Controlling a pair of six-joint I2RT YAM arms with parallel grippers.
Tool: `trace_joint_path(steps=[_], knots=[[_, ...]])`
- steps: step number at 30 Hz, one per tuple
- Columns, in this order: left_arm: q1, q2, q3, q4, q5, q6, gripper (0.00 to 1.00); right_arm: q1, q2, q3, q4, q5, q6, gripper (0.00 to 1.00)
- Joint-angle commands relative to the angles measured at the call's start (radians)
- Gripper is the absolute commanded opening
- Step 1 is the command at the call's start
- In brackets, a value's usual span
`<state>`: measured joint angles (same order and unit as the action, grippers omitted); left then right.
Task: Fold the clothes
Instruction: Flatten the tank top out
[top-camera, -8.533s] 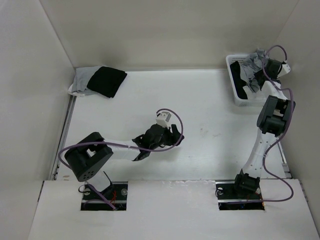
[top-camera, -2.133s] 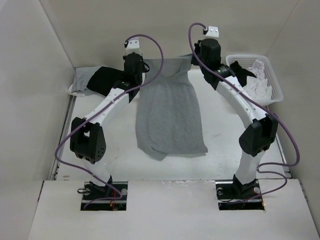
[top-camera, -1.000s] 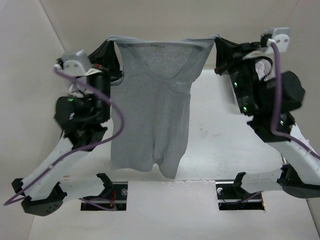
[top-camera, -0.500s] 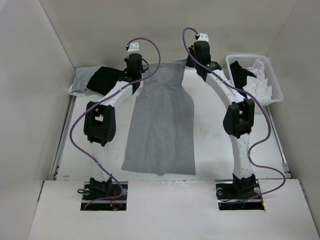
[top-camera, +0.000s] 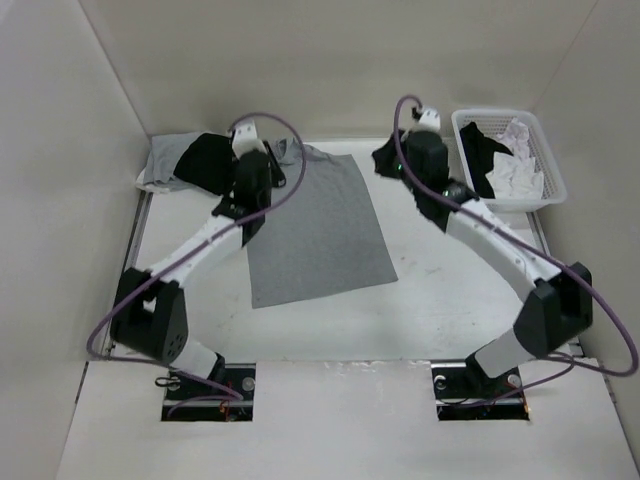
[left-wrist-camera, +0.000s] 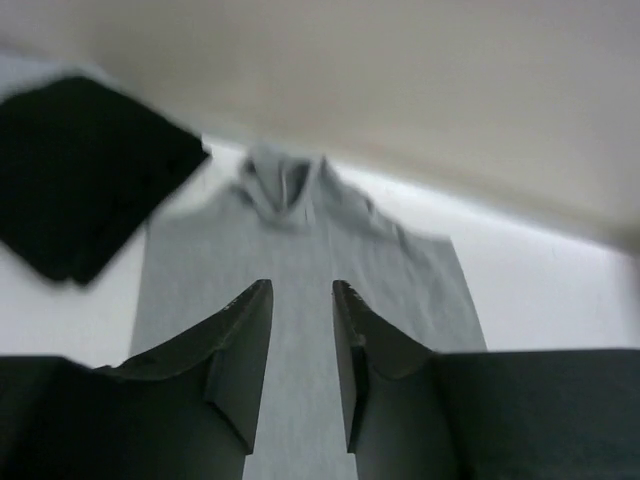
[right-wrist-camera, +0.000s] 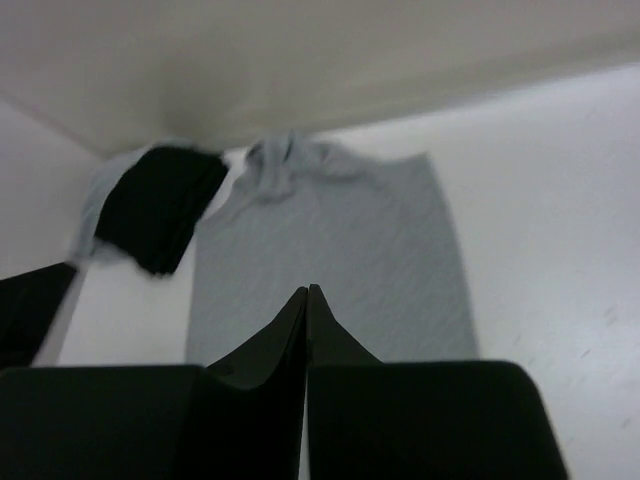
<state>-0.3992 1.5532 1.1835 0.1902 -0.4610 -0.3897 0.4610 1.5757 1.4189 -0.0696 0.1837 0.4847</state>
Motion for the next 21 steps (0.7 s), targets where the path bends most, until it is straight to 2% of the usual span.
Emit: trace_joint_path(steps=[1, 5, 8, 10, 13, 18, 21], knots=[[-0.037, -0.141, -0.268, 0.020, -0.001, -0.173, 0.27, 0.113, -0.069, -0.251, 0.100, -0.012, 0.115, 0.01], [-0.027, -0.382, -0.559, -0.119, 0.027, -0.305, 0.21, 0.224, -0.216, -0.535, 0.160, 0.019, 0.176, 0.01], [0.007, -0.510, -0.701, -0.269, 0.128, -0.409, 0.18, 0.291, -0.299, -0.685, 0.162, 0.033, 0.207, 0.01], [0.038, -0.570, -0.777, -0.352, 0.206, -0.468, 0.21, 0.328, -0.359, -0.768, 0.159, 0.063, 0.225, 0.02], [0.070, -0.648, -0.853, -0.454, 0.292, -0.552, 0.28, 0.354, -0.449, -0.850, 0.136, 0.097, 0.244, 0.03], [0.067, -0.820, -0.892, -0.624, 0.311, -0.617, 0.32, 0.362, -0.569, -0.928, 0.099, 0.111, 0.255, 0.06], [0.061, -0.866, -0.892, -0.701, 0.311, -0.633, 0.32, 0.354, -0.603, -0.971, 0.091, 0.123, 0.267, 0.07]])
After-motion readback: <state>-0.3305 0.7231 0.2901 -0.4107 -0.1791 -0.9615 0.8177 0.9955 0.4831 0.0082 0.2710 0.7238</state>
